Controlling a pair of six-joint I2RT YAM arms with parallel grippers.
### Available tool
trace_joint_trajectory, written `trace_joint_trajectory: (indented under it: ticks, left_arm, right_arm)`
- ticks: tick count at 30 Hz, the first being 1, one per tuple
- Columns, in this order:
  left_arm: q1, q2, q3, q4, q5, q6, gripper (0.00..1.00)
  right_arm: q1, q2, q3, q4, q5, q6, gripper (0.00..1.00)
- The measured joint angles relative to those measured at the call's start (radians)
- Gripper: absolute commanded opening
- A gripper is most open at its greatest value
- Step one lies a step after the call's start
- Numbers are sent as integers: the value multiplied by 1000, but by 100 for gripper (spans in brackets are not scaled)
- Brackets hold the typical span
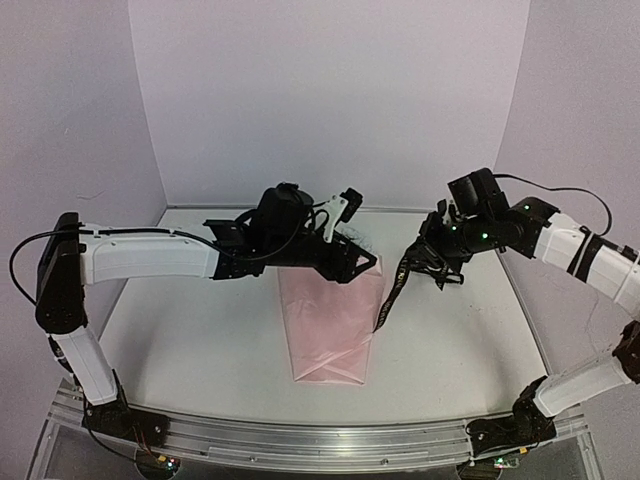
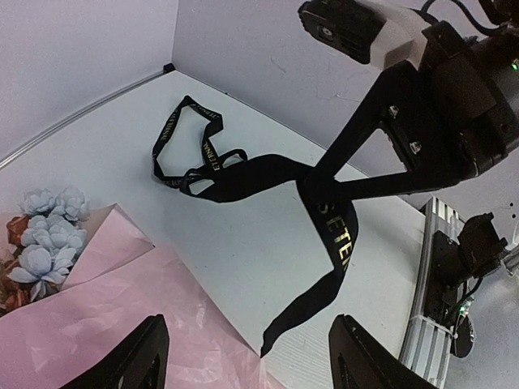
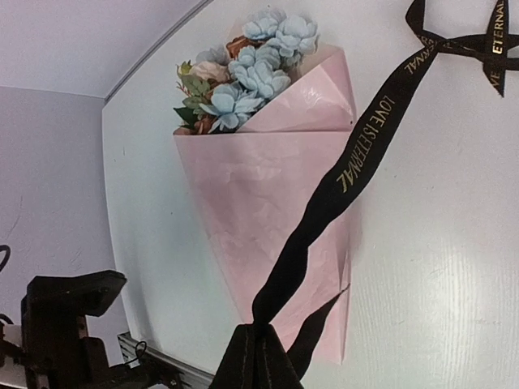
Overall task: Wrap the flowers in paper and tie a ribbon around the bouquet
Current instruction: Pass from the right arm to the left
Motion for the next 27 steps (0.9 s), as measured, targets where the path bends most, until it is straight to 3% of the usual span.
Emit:
trace_joint_trajectory:
  ticks: [10,21,27]
  left_arm:
    - [-67,5,-97,83,3,52,77]
    - [-67,-29,-142,98,13,112,78]
    - [-67,-29,-146,117,-1,112,73]
  right_arm:
    - [93,55,35,12,27,130,0]
    - [93,204,180,12,-163,212,0]
    - [93,222,221,17,-255,245,0]
